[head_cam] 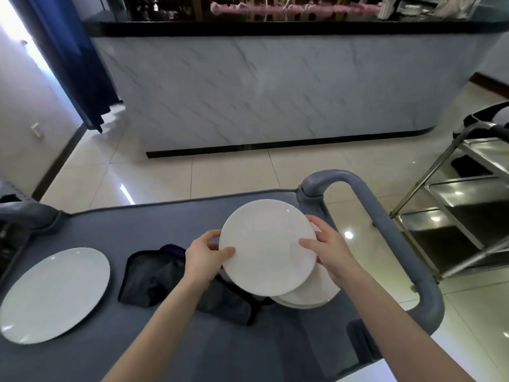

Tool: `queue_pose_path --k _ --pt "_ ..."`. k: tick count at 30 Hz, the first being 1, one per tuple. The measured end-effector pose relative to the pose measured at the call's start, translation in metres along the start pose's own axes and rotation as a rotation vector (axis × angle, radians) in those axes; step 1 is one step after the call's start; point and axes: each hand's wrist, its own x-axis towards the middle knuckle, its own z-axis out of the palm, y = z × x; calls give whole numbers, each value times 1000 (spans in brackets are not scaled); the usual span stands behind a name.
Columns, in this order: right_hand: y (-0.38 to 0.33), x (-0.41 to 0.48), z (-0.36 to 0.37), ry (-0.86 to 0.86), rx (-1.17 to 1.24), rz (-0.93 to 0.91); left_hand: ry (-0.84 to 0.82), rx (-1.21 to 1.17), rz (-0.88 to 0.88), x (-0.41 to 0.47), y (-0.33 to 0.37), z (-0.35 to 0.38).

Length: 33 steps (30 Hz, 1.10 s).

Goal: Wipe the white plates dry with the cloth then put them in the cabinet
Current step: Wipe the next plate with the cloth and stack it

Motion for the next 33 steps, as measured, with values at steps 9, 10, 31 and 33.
queue_pose_path --k 9,10,31,33 --pt "-7 8 89 -126 272 92 -13 -116 17 13 -20 -87" --pt "-7 10 96 -127 297 103 -26 -125 24 17 -23 -95" --pt "14 13 150 20 315 171 -169 1078 264 119 -116 -162" --pt "14 12 150 11 318 176 -140 901 235 115 -115 -165"
